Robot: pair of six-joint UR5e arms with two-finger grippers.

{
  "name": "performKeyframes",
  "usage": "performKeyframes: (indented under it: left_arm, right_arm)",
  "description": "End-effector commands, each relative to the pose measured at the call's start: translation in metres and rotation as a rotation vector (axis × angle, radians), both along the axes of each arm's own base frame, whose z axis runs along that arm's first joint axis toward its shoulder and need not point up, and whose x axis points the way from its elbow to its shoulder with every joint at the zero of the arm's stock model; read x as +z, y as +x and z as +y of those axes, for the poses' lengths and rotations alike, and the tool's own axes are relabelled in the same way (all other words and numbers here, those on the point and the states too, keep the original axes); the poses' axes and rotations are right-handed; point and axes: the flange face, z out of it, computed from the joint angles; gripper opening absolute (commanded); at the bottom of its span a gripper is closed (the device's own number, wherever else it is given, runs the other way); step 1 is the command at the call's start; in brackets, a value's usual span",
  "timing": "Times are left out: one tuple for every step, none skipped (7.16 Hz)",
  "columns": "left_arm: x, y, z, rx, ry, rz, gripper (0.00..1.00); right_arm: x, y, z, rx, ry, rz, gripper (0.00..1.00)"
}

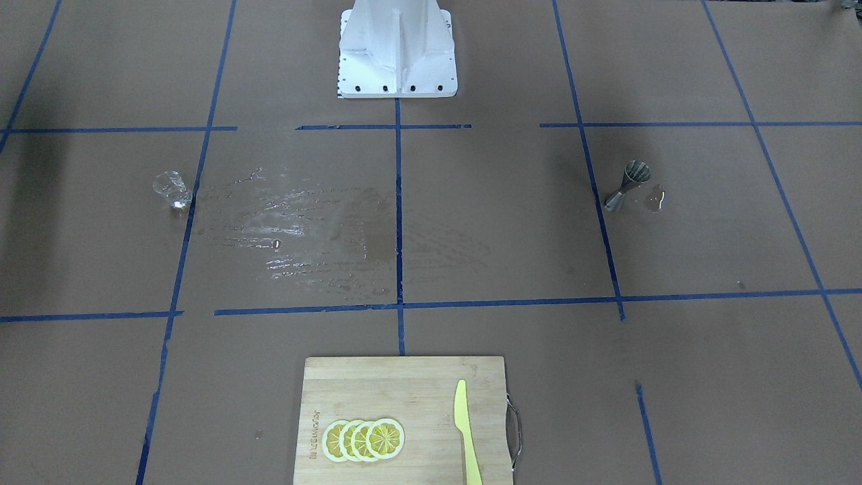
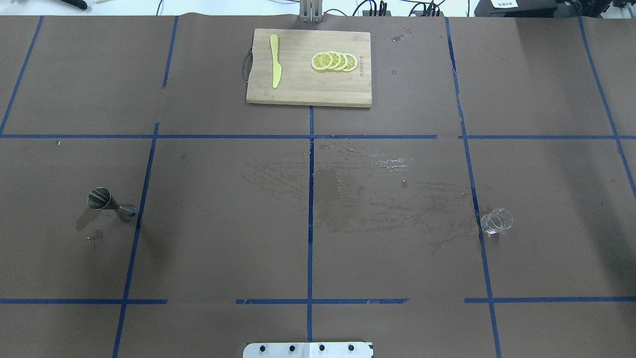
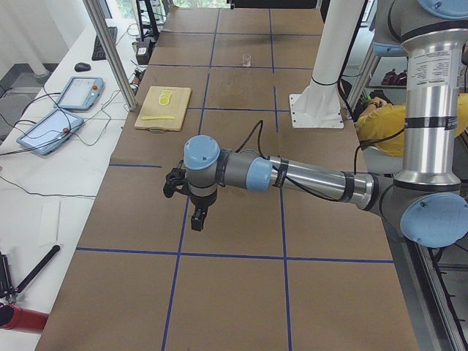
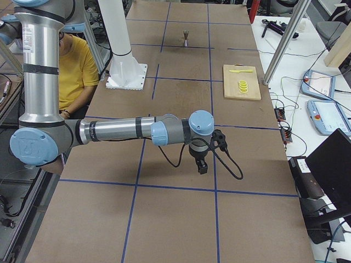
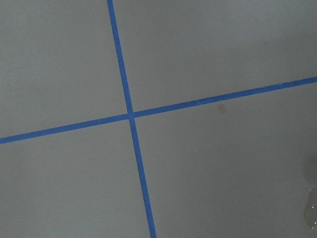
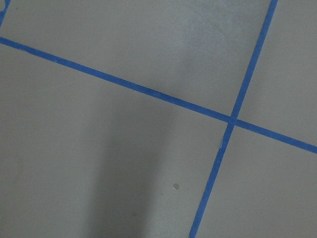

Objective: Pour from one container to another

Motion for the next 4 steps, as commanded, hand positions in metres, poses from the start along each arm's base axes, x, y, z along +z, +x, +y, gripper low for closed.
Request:
performKeyframes:
  left_arm:
    - [0.0068,0.0003,-0.0032,-0.006,-0.005,0.002,1.0]
    - [0.0066,0.0004,-0.0074,-0.005,0.001,0.001,1.0]
    - [0.0026,0.0007,-0.0113,-0.005,0.021,0.003,1.0]
    - [0.0018,0.0011,-0.012,-0.004,0.023,0.009,1.0]
  right_arm:
    - [-0.0013,0.0001,0.0,-0.001,0.004,0.0,1.0]
    - [0.0002,-0.0006,0.0006,-0.002,0.001,0.0,1.0]
    - [0.0065,-0.0003,0.0048,-0.003,-0.004,0.0,1.0]
    - [0.0065,-0.0003,0.0049,-0.003,-0.004,0.0,1.0]
